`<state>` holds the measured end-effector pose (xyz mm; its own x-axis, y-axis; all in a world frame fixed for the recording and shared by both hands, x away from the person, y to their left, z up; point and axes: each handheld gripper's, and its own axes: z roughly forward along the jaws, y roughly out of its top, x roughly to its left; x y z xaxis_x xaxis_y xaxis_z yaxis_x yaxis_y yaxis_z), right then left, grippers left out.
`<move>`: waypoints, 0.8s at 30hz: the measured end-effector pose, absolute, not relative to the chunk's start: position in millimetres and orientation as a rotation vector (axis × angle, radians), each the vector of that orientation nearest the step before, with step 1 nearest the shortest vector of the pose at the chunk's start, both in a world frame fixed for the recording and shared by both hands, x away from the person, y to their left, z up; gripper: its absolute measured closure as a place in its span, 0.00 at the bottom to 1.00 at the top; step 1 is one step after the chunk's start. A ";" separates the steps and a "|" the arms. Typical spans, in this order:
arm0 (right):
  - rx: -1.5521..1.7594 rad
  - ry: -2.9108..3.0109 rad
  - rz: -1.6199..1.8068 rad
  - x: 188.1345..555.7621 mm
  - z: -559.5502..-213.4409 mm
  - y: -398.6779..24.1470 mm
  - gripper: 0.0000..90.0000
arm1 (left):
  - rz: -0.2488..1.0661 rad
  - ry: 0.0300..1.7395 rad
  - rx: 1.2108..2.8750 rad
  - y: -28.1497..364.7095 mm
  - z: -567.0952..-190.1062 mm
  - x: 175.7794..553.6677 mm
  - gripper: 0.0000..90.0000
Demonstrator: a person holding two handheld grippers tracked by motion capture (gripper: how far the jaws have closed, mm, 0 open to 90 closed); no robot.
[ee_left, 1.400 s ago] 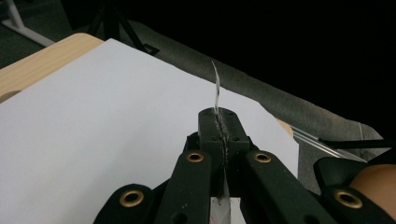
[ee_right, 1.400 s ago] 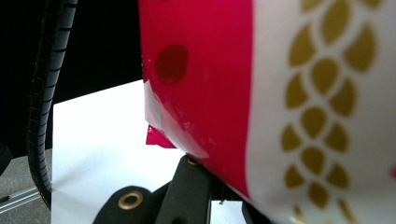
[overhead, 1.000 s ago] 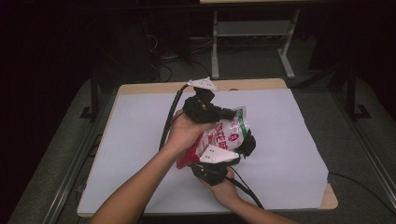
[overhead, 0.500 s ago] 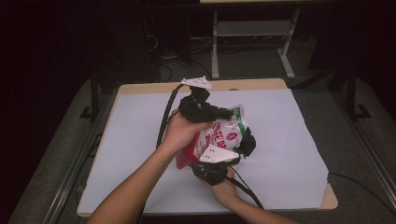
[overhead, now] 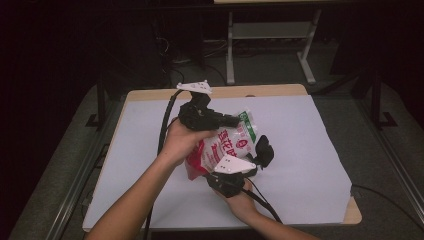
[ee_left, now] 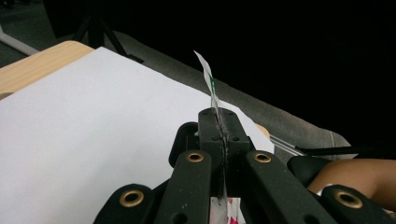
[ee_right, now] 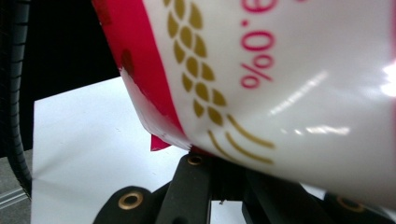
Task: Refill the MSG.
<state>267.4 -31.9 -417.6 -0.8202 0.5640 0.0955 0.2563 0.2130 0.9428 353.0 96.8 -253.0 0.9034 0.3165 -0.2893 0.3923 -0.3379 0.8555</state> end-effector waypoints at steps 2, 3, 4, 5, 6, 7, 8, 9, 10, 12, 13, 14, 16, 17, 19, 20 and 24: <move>0.782 2.221 1.638 268.3 -417.9 -32.2 1.00 | -0.087 0.521 1.940 101.9 -253.0 353.0 1.00; 0.783 2.220 1.636 268.4 -417.8 -32.3 1.00 | -0.085 0.524 1.933 103.8 -252.9 352.6 1.00; 0.787 2.220 1.637 268.3 -417.8 -32.3 1.00 | -0.082 0.527 1.929 105.3 -252.8 352.0 1.00; 0.788 2.219 1.638 268.2 -417.6 -32.3 1.00 | -0.079 0.525 1.926 107.7 -252.5 351.4 1.00; 0.789 2.219 1.638 268.2 -417.5 -32.2 1.00 | -0.071 0.523 1.922 110.2 -252.2 350.9 1.00; 0.787 2.217 1.635 268.4 -417.5 -32.5 1.00 | -0.069 0.523 1.916 112.7 -251.8 350.2 1.00; 0.787 2.215 1.634 268.3 -417.5 -32.5 1.00 | -0.063 0.525 1.912 115.7 -251.1 348.8 1.00; 0.782 2.214 1.631 268.0 -417.4 -32.3 1.00 | -0.056 0.524 1.910 118.1 -250.3 348.0 1.00; 0.781 2.212 1.630 267.9 -417.4 -32.3 1.00 | -0.049 0.524 1.906 120.5 -249.8 347.4 1.00; 0.782 2.209 1.632 268.1 -417.2 -32.5 1.00 | -0.041 0.526 1.894 125.1 -249.1 346.4 1.00; 0.782 2.209 1.631 268.1 -417.2 -32.5 1.00 | -0.039 0.528 1.889 127.4 -249.0 346.3 1.00; 0.785 2.208 1.631 268.0 -417.2 -32.6 1.00 | -0.036 0.523 1.890 130.3 -248.9 346.4 1.00; 0.785 2.207 1.630 267.5 -417.6 -32.6 1.00 | -0.019 0.529 1.881 135.2 -249.2 345.9 1.00; 0.783 2.206 1.628 267.3 -418.0 -32.6 1.00 | -0.018 0.533 1.871 139.1 -249.8 345.7 1.00; 0.785 2.209 1.624 266.9 -418.8 -32.9 1.00 | -0.012 0.534 1.859 146.1 -250.9 345.8 1.00; 0.786 2.210 1.622 266.5 -419.2 -32.9 1.00 | -0.010 0.536 1.852 148.9 -251.2 345.8 1.00; 0.784 2.208 1.624 266.3 -419.9 -33.7 1.00 | 0.012 0.560 1.819 162.4 -253.1 346.6 1.00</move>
<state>266.3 -33.7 -419.9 -0.8098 0.5805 0.0847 0.2538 0.2165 0.9427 346.6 162.4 -253.1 0.8852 0.3789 -0.2700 0.3668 -0.2112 0.9060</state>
